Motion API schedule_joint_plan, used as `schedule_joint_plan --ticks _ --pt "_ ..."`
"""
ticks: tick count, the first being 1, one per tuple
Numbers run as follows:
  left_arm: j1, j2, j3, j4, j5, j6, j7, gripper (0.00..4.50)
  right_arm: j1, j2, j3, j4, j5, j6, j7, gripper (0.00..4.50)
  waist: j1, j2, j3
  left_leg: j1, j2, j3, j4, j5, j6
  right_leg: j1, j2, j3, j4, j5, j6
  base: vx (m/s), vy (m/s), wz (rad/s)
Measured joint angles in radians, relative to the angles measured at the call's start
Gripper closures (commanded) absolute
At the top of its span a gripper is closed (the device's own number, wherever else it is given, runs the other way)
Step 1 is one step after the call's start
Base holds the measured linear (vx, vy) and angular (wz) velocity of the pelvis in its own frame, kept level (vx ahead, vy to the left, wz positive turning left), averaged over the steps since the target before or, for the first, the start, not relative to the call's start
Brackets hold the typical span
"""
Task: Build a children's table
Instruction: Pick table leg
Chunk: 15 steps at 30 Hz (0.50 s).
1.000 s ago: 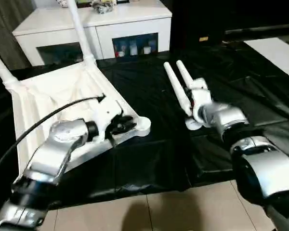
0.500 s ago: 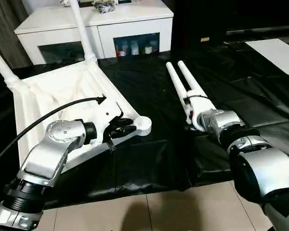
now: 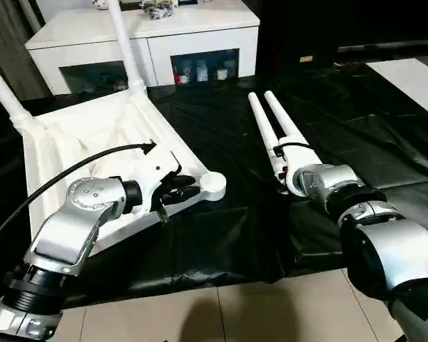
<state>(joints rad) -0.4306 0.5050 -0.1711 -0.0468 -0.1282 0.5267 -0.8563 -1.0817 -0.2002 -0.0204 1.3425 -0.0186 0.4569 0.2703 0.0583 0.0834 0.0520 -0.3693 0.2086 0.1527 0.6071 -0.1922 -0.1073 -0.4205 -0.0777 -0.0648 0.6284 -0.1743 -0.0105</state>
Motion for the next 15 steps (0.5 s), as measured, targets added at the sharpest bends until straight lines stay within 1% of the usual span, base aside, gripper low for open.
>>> schedule_joint_plan --ticks 1,3,5,8,10,11,12,14,15 --pt "0.000 -0.005 0.002 0.011 -0.001 0.000 0.005 3.41 0.000 0.000 -0.009 0.000 0.006 -0.003 0.000 1.55 0.000 0.000 0.000 0.000 0.000 0.000 0.000 0.000 0.000 0.000 0.000 0.000 0.000 0.000 0.000 0.000 0.000 0.00" --pt "0.000 -0.018 0.011 0.035 -0.008 0.004 0.022 3.13 0.001 0.000 -0.020 0.000 0.012 -0.019 0.001 1.61 0.000 0.000 0.000 0.000 0.000 0.000 0.000 0.000 0.000 0.000 0.000 0.000 0.000 0.000 0.000 0.000 0.000 0.00" --pt "-0.007 -0.039 0.028 0.052 -0.016 0.014 0.044 3.05 0.001 -0.001 -0.031 0.000 0.016 -0.055 0.001 1.64 0.000 0.000 0.000 0.000 0.000 0.000 0.001 0.000 0.000 -0.001 0.000 0.000 0.000 0.000 0.000 0.000 0.000 0.00" --pt "-0.032 -0.085 0.059 0.070 -0.028 0.034 0.099 2.67 0.019 -0.011 -0.038 -0.022 0.024 -0.161 0.015 1.69 0.000 0.000 0.000 0.000 0.000 0.000 0.001 0.000 0.000 -0.001 0.000 0.000 0.001 0.000 0.000 0.000 0.000 0.00" --pt "-0.052 -0.120 0.084 0.087 -0.032 0.041 0.144 2.59 0.035 -0.009 -0.048 -0.044 0.028 -0.225 0.038 1.70 0.001 0.000 0.000 -0.001 0.000 0.000 0.002 0.000 0.000 -0.002 0.000 0.000 0.001 0.000 0.000 0.000 0.000 0.00" --pt "-0.056 -0.128 0.089 0.092 -0.033 0.041 0.156 2.59 0.036 -0.007 -0.050 -0.048 0.031 -0.238 0.045 1.70 0.000 0.000 0.000 -0.001 0.000 0.000 0.002 0.000 0.000 -0.002 0.000 0.000 0.001 0.000 0.000 0.000 0.000 0.00" --pt "-0.074 -0.168 0.114 0.112 -0.041 0.043 0.197 2.32 0.056 -0.008 -0.069 -0.085 0.059 -0.271 0.069 1.71 0.002 0.000 0.000 -0.001 0.000 0.000 0.002 0.000 0.000 -0.001 0.000 0.000 0.000 0.000 0.000 0.000 0.000 0.00" --pt "-0.105 -0.233 0.160 0.135 -0.077 0.052 0.252 2.19 0.091 -0.004 -0.112 -0.148 0.110 -0.313 0.121 1.72 0.004 0.000 0.000 -0.002 0.000 0.000 0.003 0.000 0.001 -0.002 -0.001 -0.001 0.000 0.000 0.000 0.000 0.000 0.00" --pt "-0.119 -0.254 0.175 0.140 -0.093 0.061 0.270 2.05 0.106 0.001 -0.125 -0.177 0.130 -0.325 0.149 1.73 0.004 0.000 0.000 -0.004 0.000 0.000 0.004 0.001 0.003 -0.002 -0.001 -0.001 0.000 0.000 0.000 0.000 0.000 0.00"
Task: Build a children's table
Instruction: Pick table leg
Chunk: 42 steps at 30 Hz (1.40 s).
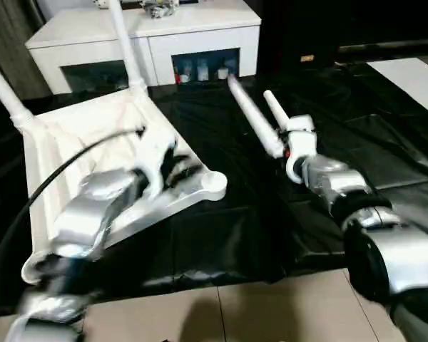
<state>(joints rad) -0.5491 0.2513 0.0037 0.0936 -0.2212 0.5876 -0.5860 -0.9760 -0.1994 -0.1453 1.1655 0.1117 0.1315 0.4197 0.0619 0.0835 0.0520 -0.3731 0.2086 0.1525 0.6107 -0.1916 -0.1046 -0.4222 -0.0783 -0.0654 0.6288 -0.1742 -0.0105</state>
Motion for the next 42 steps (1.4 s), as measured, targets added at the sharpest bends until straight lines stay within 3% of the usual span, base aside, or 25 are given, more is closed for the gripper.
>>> schedule_joint_plan --ticks 4,7,10,11,14,19,24,29,42 --pt "-0.041 -0.056 0.039 0.004 -0.058 0.033 0.041 1.71 0.053 0.016 -0.025 -0.120 0.065 -0.011 0.110 1.73 -0.002 0.000 0.000 -0.003 0.000 0.000 0.000 0.002 0.006 -0.001 0.000 0.000 0.000 0.000 0.000 0.000 0.000 0.00" --pt "-0.067 -0.117 0.073 0.034 -0.092 0.064 0.089 1.53 0.148 0.033 -0.047 -0.268 0.146 -0.001 0.217 1.73 0.001 -0.001 -0.001 -0.003 0.000 0.000 0.000 0.004 0.008 0.000 0.000 -0.001 0.000 0.000 0.000 0.000 0.000 0.00" --pt "-0.091 -0.163 0.103 0.074 -0.112 0.088 0.130 1.46 0.235 0.054 -0.062 -0.407 0.236 0.059 0.284 1.73 0.003 -0.002 0.000 -0.004 0.000 0.000 0.001 0.004 0.009 -0.001 0.000 -0.001 0.000 0.000 0.000 0.000 0.000 0.00" --pt "-0.098 -0.182 0.124 0.082 -0.134 0.095 0.145 1.15 0.269 0.061 -0.065 -0.465 0.271 0.086 0.307 1.73 0.006 -0.002 0.000 -0.005 0.000 0.000 0.001 0.004 0.009 -0.001 -0.001 -0.001 0.000 0.001 -0.001 0.000 0.000 0.00" --pt "-0.130 -0.229 0.177 0.095 -0.198 0.125 0.171 1.07 0.326 0.066 -0.065 -0.588 0.335 0.153 0.345 1.73 0.012 -0.003 0.001 -0.006 0.000 0.000 0.001 0.005 0.009 -0.001 -0.001 -0.001 -0.001 0.001 -0.001 0.000 0.000 0.00" --pt "-0.171 -0.266 0.254 0.110 -0.289 0.176 0.213 0.58 0.439 0.061 -0.026 -0.824 0.434 0.275 0.421 1.73 0.026 -0.004 0.000 -0.005 0.000 0.000 0.000 0.005 0.009 0.000 0.000 -0.001 -0.002 0.001 0.000 0.000 0.000 0.00" --pt "-0.184 -0.306 0.351 0.112 -0.414 0.243 0.231 0.05 0.513 0.026 0.036 -0.932 0.425 0.308 0.444 1.73 0.032 -0.006 0.000 -0.010 0.000 -0.001 0.001 0.005 0.010 0.000 -0.001 -0.001 -0.006 0.001 0.000 0.000 0.000 0.00" --pt "-0.210 -0.331 0.375 0.111 -0.493 0.281 0.239 0.00 0.519 0.030 0.118 -0.989 0.391 0.319 0.463 1.73 0.032 -0.007 0.000 -0.011 0.000 -0.001 0.000 0.005 0.010 0.000 -0.001 -0.001 -0.007 0.001 0.000 0.000 0.000 0.00" --pt "-0.207 -0.294 0.324 0.074 -0.493 0.346 0.242 0.00 0.548 -0.005 0.145 -1.084 0.388 0.364 0.441 1.73 0.039 -0.010 0.000 -0.012 0.000 -0.002 0.000 0.005 0.012 0.001 -0.001 -0.001 -0.015 0.004 0.004 0.000 0.000 0.00"
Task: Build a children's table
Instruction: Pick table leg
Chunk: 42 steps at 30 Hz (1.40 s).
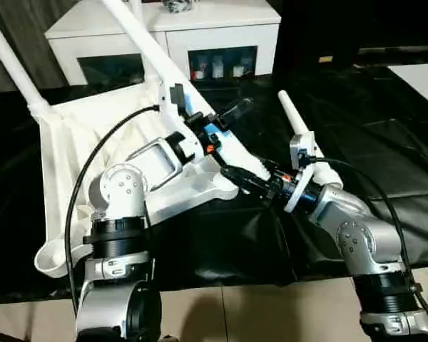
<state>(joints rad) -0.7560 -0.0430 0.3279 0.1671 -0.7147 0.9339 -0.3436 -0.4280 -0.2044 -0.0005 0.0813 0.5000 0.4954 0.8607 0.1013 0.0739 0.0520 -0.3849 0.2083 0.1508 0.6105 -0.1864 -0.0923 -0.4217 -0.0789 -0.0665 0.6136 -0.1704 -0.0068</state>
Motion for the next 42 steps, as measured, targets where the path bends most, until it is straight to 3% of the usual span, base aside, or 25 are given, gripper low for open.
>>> schedule_joint_plan --ticks 8,15,18,29,42 --pt "0.000 0.031 -0.027 -0.002 -0.006 -0.001 -0.016 0.00 0.004 -0.006 0.009 -0.021 -0.001 0.004 -0.011 1.73 0.000 0.000 0.000 0.000 0.000 0.000 0.000 0.000 0.000 0.000 0.000 0.000 0.000 0.000 0.000 0.000 0.000 0.00" --pt "-0.001 0.071 -0.029 -0.001 0.076 -0.172 -0.012 0.00 0.017 -0.010 0.015 -0.032 -0.003 0.004 -0.013 1.73 -0.002 0.000 0.000 0.000 0.000 0.000 0.000 0.000 0.000 0.001 0.000 0.000 0.000 0.000 0.000 0.000 0.000 0.00" --pt "-0.017 0.093 -0.002 0.034 0.073 -0.187 -0.011 0.00 0.039 -0.018 0.017 -0.036 -0.003 0.005 -0.013 1.73 -0.003 0.000 0.000 0.000 0.000 0.000 0.000 0.000 0.000 0.001 0.000 0.000 0.000 0.000 0.000 0.000 0.000 0.00" --pt "-0.044 0.112 0.104 0.104 -0.013 -0.162 0.026 1.02 0.057 -0.036 0.018 -0.043 -0.001 0.006 -0.013 1.73 -0.001 0.000 0.000 0.001 0.000 0.000 0.000 0.000 0.000 0.002 0.000 0.000 0.000 0.001 0.001 0.000 0.000 0.00" --pt "-0.042 0.126 0.090 0.093 -0.077 -0.037 0.023 2.04 0.057 -0.045 0.018 -0.043 0.001 0.005 -0.011 1.73 0.000 0.000 0.000 0.001 0.000 0.000 0.000 0.000 0.000 0.002 0.000 0.000 0.000 0.001 0.001 0.000 0.000 0.00"
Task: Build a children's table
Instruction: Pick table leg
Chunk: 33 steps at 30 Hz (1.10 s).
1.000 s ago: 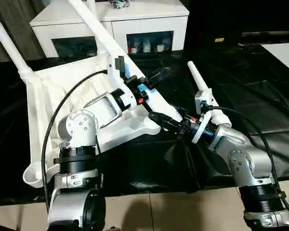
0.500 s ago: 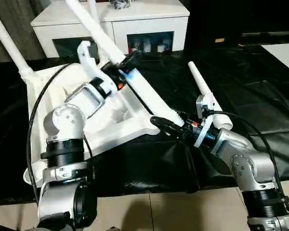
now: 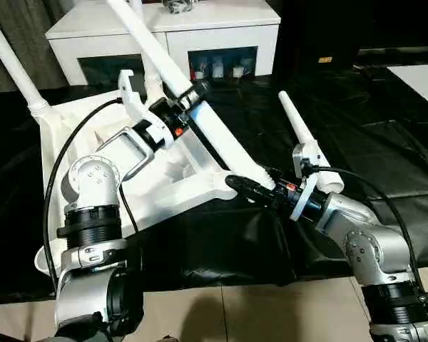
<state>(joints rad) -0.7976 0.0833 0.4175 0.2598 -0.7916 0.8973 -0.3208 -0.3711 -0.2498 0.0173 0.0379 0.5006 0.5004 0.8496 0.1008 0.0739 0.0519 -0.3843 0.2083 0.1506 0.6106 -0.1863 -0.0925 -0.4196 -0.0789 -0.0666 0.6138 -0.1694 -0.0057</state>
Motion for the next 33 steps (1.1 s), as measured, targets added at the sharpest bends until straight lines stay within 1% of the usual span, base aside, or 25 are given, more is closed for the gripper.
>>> schedule_joint_plan --ticks 1,2,3,5,11,12,13,16,18,20,22,23,24,26,27,29,32,33 --pt "0.000 0.002 -0.001 0.000 -0.002 0.003 -0.002 2.06 0.000 -0.001 0.001 0.000 0.000 0.000 0.000 1.73 0.000 0.000 0.000 0.000 0.000 0.000 0.000 0.000 0.000 0.000 0.000 0.000 0.000 0.000 0.000 0.000 0.000 0.00" --pt "0.000 0.002 -0.002 -0.003 -0.006 0.005 -0.002 2.22 0.000 -0.001 0.004 0.000 -0.001 0.000 0.000 1.74 0.000 0.000 0.000 0.000 0.000 0.000 0.000 0.000 0.000 0.000 0.000 0.000 0.000 0.000 0.000 0.000 0.000 0.00" --pt "0.000 0.005 -0.003 -0.003 -0.007 0.008 -0.002 2.22 0.000 -0.001 0.004 0.000 -0.001 0.000 0.000 1.74 0.000 0.000 0.000 0.000 0.000 0.000 0.000 0.000 0.000 0.000 0.000 0.000 0.000 0.000 0.000 0.000 0.000 0.00" --pt "0.000 0.008 -0.005 -0.003 -0.012 0.011 -0.006 2.39 0.000 -0.004 0.010 0.000 -0.003 0.000 0.000 1.74 0.000 0.000 0.000 0.000 0.000 0.000 0.000 0.000 0.000 0.000 0.000 0.000 0.000 0.000 0.000 0.000 0.000 0.00" --pt "0.000 0.023 -0.033 -0.013 -0.014 0.005 -0.033 2.49 0.000 -0.008 0.029 0.001 -0.034 -0.015 -0.004 1.74 0.000 0.000 0.000 0.000 0.000 0.000 0.000 0.000 0.000 0.000 0.000 0.000 0.000 0.000 0.000 0.000 0.000 0.00" --pt "0.000 0.025 -0.036 -0.014 -0.013 0.002 -0.038 2.51 0.000 -0.008 0.030 0.001 -0.037 -0.020 -0.005 1.18 0.000 0.000 0.000 0.000 0.000 0.000 0.000 0.000 0.000 0.000 0.000 0.000 0.000 0.000 0.000 0.000 0.000 0.00" --pt "-0.001 0.028 -0.041 -0.014 -0.012 -0.003 -0.043 2.51 0.000 -0.008 0.030 0.001 -0.036 -0.021 -0.006 1.18 0.000 0.000 0.000 0.000 0.000 0.000 0.000 0.000 0.000 0.000 0.000 0.000 0.000 0.000 0.000 0.000 0.000 0.00" --pt "-0.005 0.052 -0.078 -0.015 0.010 -0.011 -0.071 2.55 -0.015 -0.008 0.020 0.003 -0.004 0.003 0.003 0.85 -0.001 0.000 0.000 0.000 0.000 0.000 0.000 0.000 0.000 0.000 0.000 0.000 0.000 0.000 0.000 0.000 0.000 0.00" --pt "-0.020 0.058 -0.083 -0.010 0.014 -0.015 -0.080 2.67 -0.033 -0.012 0.001 0.001 0.021 0.016 0.010 0.62 -0.002 0.000 0.000 0.000 0.000 0.000 0.000 0.000 0.000 0.000 0.000 0.000 0.000 0.000 0.000 0.000 0.000 0.00" --pt "-0.036 0.068 -0.083 -0.009 0.014 -0.028 -0.089 2.69 -0.057 -0.014 -0.032 0.004 0.049 0.026 0.005 0.58 -0.002 0.000 0.000 0.000 0.000 0.000 0.000 0.000 0.000 0.000 0.000 0.000 0.000 0.001 0.000 0.000 0.000 0.00" --pt "-0.044 0.073 -0.083 -0.006 0.014 -0.035 -0.094 2.69 -0.095 -0.007 -0.091 0.025 0.088 0.047 -0.025 0.57 -0.003 0.000 0.000 0.000 0.000 0.000 0.001 0.000 0.000 0.000 0.000 0.000 0.001 0.001 0.000 0.000 0.000 0.00" --pt "-0.045 0.074 -0.085 -0.004 0.014 -0.039 -0.099 2.70 -0.124 -0.008 -0.138 0.041 0.110 0.055 -0.049 0.57 -0.003 0.000 0.000 0.000 0.000 0.000 0.001 0.000 0.000 0.000 0.000 0.000 0.001 0.001 0.000 0.000 0.000 0.00" --pt "-0.045 0.074 -0.087 -0.001 0.014 -0.042 -0.102 2.70 -0.143 -0.012 -0.164 0.051 0.126 0.062 -0.062 0.57 -0.003 0.000 0.000 0.000 0.000 0.000 0.001 0.000 0.000 0.000 0.000 0.000 0.001 0.001 0.000 0.000 0.000 0.00" --pt "-0.045 0.078 -0.092 0.003 0.014 -0.044 -0.111 2.70 -0.170 -0.032 -0.196 0.064 0.147 0.081 -0.073 0.57 -0.003 0.000 0.000 0.000 0.000 0.000 0.001 0.001 0.000 0.000 0.000 0.000 0.001 0.001 0.000 0.000 0.000 0.00" --pt "-0.045 0.079 -0.093 0.003 0.015 -0.044 -0.113 2.70 -0.174 -0.038 -0.204 0.067 0.152 0.085 -0.078 0.57 -0.003 0.000 0.000 0.000 0.000 0.000 0.001 0.001 0.001 0.000 0.000 0.000 0.001 0.001 0.000 0.000 0.000 0.00" --pt "-0.045 0.084 -0.102 0.004 0.019 -0.046 -0.121 2.70 -0.181 -0.056 -0.202 0.087 0.146 0.088 -0.077 0.57 -0.004 0.000 0.000 0.000 0.000 0.000 0.001 0.001 0.001 0.000 0.000 0.000 0.001 0.001 0.000 0.000 0.000 0.00" --pt "-0.045 0.084 -0.111 0.004 0.022 -0.046 -0.132 2.70 -0.188 -0.116 -0.155 0.129 0.094 0.109 -0.044 0.57 -0.004 0.000 0.000 0.000 0.000 0.000 0.001 0.001 0.001 0.000 0.000 0.000 0.001 0.001 0.000 0.000 0.000 0.00" --pt "-0.045 0.084 -0.113 0.004 0.022 -0.046 -0.134 2.70 -0.190 -0.122 -0.146 0.134 0.088 0.114 -0.034 0.57 -0.005 0.000 0.000 0.000 0.000 0.000 0.001 0.001 0.001 0.000 0.000 0.000 0.001 0.001 0.000 0.000 0.000 0.00"
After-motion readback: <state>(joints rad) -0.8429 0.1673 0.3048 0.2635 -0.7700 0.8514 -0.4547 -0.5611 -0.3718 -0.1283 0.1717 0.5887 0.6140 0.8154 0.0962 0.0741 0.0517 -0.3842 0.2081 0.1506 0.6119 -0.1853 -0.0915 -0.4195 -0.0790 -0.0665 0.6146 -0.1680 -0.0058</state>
